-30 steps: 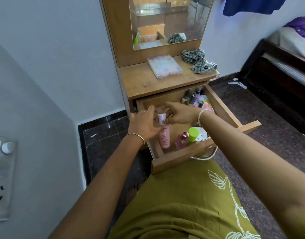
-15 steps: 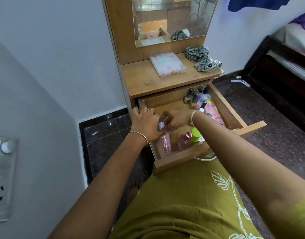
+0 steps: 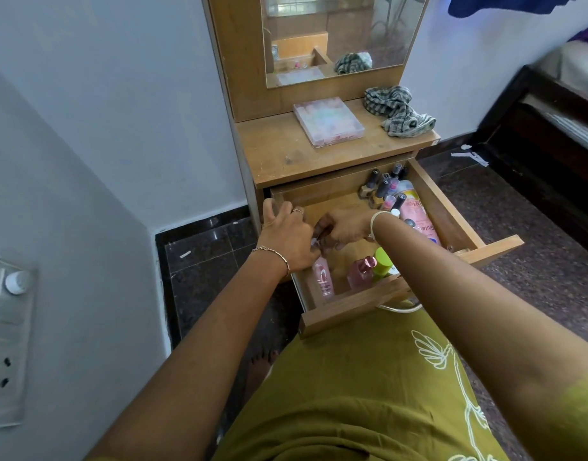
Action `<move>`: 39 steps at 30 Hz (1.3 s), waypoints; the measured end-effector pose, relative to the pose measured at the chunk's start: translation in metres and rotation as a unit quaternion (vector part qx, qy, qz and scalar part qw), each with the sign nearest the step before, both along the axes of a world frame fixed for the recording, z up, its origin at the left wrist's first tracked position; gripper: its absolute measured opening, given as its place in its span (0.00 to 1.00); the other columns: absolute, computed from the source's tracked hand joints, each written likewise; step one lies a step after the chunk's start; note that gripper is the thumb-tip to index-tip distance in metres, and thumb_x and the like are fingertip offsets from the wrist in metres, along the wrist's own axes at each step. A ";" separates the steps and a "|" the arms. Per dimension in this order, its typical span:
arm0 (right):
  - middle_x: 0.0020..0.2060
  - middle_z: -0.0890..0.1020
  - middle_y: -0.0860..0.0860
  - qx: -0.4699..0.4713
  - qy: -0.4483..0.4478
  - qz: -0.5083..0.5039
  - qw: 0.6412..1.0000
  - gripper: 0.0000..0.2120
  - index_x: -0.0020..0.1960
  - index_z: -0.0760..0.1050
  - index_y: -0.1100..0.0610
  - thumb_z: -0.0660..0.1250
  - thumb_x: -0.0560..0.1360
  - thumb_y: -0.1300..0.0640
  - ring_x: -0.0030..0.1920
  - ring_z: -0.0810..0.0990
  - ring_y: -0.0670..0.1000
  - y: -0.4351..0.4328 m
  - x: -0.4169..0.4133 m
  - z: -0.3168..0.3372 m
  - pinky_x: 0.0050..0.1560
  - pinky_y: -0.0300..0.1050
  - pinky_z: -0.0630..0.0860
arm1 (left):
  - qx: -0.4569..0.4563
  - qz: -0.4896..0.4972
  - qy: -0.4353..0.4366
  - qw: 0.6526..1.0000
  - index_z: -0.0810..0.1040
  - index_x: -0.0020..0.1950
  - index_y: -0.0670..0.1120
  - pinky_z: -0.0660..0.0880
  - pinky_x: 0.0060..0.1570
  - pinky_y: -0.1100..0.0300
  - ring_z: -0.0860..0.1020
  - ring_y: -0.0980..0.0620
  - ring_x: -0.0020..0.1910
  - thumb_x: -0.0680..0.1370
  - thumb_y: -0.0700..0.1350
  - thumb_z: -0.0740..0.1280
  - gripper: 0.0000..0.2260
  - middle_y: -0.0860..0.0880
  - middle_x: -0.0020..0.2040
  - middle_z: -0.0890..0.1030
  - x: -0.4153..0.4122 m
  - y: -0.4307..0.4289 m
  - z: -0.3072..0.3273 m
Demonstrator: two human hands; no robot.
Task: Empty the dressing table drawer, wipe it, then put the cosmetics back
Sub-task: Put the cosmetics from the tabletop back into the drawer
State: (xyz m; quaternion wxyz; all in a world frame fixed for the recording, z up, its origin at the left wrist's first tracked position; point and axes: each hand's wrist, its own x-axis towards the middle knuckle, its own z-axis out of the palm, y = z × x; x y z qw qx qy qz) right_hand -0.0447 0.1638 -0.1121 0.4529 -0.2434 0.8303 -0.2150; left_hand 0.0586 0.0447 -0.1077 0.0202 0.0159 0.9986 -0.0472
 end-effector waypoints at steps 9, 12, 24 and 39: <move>0.41 0.81 0.52 -0.079 0.036 -0.023 0.996 0.06 0.45 0.75 0.52 0.68 0.75 0.63 0.42 0.79 0.48 0.000 -0.004 -0.001 0.44 0.40 0.78 | 0.069 0.027 0.078 0.994 0.77 0.56 0.49 0.57 0.63 0.45 0.68 0.46 0.62 0.75 0.53 0.63 0.14 0.48 0.60 0.74 -0.001 0.001 -0.001; 0.46 0.82 0.56 -0.114 0.071 -0.039 0.990 0.06 0.51 0.77 0.57 0.70 0.75 0.60 0.45 0.79 0.50 0.006 -0.019 0.012 0.48 0.46 0.78 | 0.178 0.059 0.143 0.972 0.74 0.57 0.47 0.65 0.56 0.51 0.71 0.46 0.57 0.74 0.48 0.65 0.13 0.47 0.56 0.74 -0.007 0.006 0.000; 0.50 0.82 0.58 -0.088 0.152 -0.067 0.982 0.10 0.58 0.77 0.62 0.66 0.77 0.63 0.47 0.81 0.52 0.041 -0.066 0.043 0.49 0.42 0.80 | 0.499 0.188 0.000 0.846 0.69 0.66 0.41 0.74 0.58 0.50 0.76 0.44 0.61 0.75 0.43 0.69 0.21 0.41 0.62 0.77 -0.059 0.053 -0.026; 0.46 0.82 0.50 0.002 0.356 -0.001 0.934 0.07 0.49 0.79 0.53 0.70 0.72 0.53 0.50 0.80 0.52 0.047 -0.069 0.025 0.50 0.47 0.76 | 0.597 0.235 -0.090 0.762 0.76 0.57 0.35 0.73 0.33 0.63 0.75 0.60 0.23 0.75 0.35 0.68 0.11 0.43 0.38 0.79 -0.090 0.069 -0.058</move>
